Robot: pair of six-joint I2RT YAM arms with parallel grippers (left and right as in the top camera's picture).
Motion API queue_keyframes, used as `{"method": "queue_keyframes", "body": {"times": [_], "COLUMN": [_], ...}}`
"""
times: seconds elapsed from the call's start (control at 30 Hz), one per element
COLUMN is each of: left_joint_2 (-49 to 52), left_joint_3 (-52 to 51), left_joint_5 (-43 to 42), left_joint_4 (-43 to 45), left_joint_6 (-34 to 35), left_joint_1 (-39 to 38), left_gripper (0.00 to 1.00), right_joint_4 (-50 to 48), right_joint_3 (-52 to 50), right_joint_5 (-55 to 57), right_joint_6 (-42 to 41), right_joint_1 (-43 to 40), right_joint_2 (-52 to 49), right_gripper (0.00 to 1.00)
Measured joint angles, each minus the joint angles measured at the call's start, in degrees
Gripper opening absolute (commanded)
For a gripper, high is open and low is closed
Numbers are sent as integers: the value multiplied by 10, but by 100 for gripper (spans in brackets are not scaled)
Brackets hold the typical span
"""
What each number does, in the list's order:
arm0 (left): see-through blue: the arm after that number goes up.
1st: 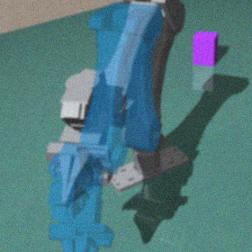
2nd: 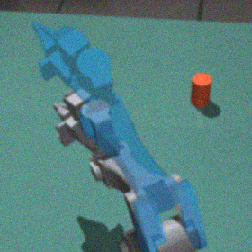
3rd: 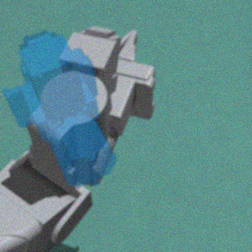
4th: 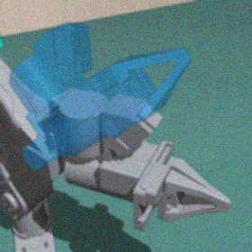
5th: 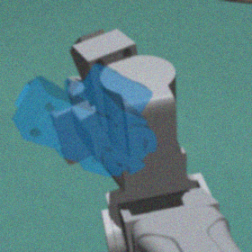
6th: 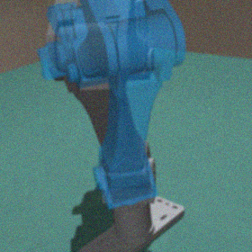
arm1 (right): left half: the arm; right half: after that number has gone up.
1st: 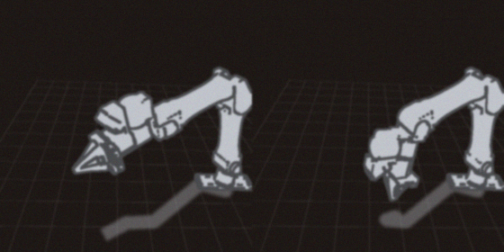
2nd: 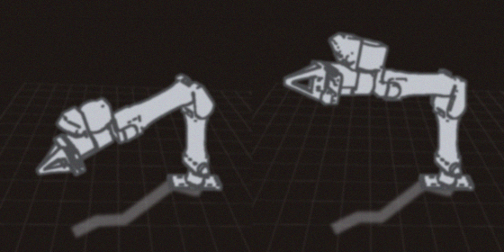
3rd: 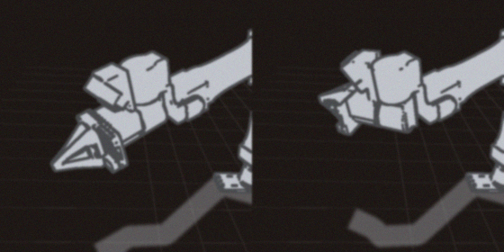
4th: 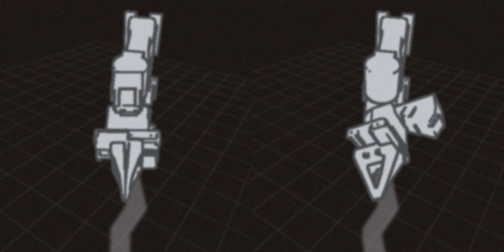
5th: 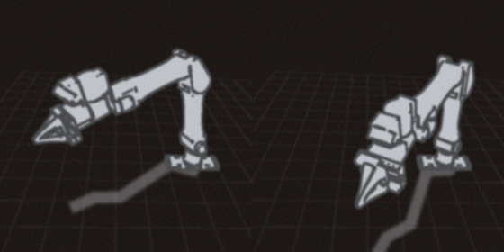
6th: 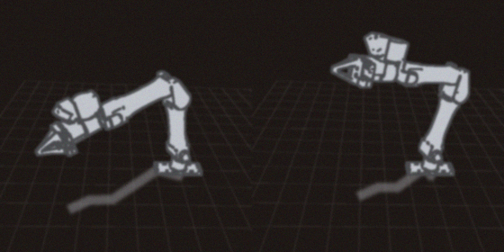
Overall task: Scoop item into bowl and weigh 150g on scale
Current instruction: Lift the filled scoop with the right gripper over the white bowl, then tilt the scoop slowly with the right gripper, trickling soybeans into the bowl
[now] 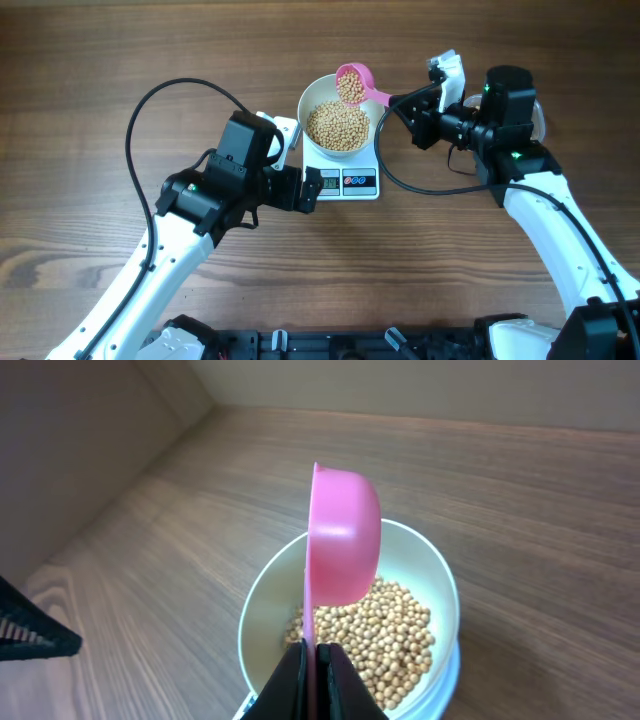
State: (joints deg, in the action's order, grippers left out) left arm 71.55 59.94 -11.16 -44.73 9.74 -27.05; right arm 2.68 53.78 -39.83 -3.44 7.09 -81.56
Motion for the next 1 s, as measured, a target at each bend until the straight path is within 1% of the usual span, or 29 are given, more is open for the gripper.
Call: {"method": "queue_keyframes", "body": {"times": [0.13,0.37,0.53,0.73,1.0], "left_joint_2": [0,0,0,0,0], "left_joint_3": [0,0,0,0,0], "left_joint_5": [0,0,0,0,0], "left_joint_4": [0,0,0,0,0], "left_joint_6": [0,0,0,0,0], "left_joint_1": [0,0,0,0,0], "left_gripper": [100,100,100,100,100], "right_joint_4": [2,24,26,27,26], "right_joint_3": [0,0,0,0,0], "right_joint_5": [5,9,14,51,65], "right_joint_6": [9,49,66,96,107], "right_joint_1": [0,2,20,33,33], "right_joint_2": [0,0,0,0,0], "right_gripper": [4,4,4,4,4]}}
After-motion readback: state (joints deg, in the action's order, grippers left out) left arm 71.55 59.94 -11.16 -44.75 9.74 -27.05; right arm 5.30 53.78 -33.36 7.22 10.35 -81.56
